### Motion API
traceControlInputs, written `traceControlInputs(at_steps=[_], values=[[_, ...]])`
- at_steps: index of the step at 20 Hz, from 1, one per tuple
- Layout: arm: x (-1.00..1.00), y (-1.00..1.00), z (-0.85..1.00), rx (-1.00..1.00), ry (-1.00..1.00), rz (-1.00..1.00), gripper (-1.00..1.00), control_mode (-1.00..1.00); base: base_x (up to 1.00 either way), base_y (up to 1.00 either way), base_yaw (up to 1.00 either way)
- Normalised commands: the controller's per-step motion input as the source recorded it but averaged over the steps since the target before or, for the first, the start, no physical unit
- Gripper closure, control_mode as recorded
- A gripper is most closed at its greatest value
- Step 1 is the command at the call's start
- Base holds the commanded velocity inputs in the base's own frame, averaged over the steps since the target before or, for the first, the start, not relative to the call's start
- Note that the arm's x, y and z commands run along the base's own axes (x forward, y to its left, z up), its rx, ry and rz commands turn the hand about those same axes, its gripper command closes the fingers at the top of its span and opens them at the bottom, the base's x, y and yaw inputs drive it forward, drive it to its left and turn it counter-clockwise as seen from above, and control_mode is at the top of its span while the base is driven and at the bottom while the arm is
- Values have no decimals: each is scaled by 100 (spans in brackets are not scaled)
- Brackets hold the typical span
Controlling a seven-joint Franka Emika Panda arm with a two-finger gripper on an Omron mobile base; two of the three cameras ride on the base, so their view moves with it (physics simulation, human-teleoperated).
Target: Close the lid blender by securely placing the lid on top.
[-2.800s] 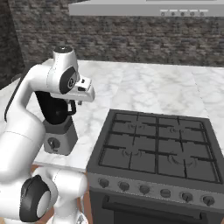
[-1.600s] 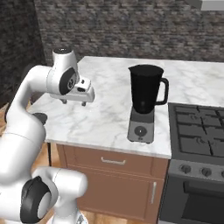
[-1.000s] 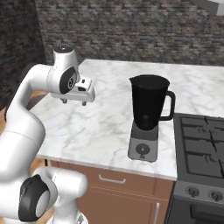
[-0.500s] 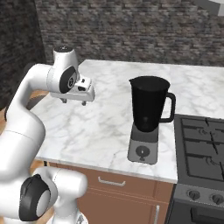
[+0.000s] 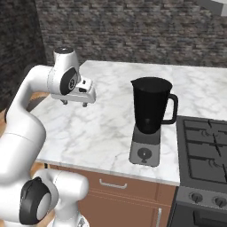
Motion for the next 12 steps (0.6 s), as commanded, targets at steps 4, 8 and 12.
traceControlInputs(at_steps=[4,8,12], values=[[-17,67,-22,-1,0,0,-100,-100,0,0,0],[-42,100,-53,-3,1,4,-100,-100,0,0,0],[-10,100,-65,0,8,3,-100,-100,0,0,0]])
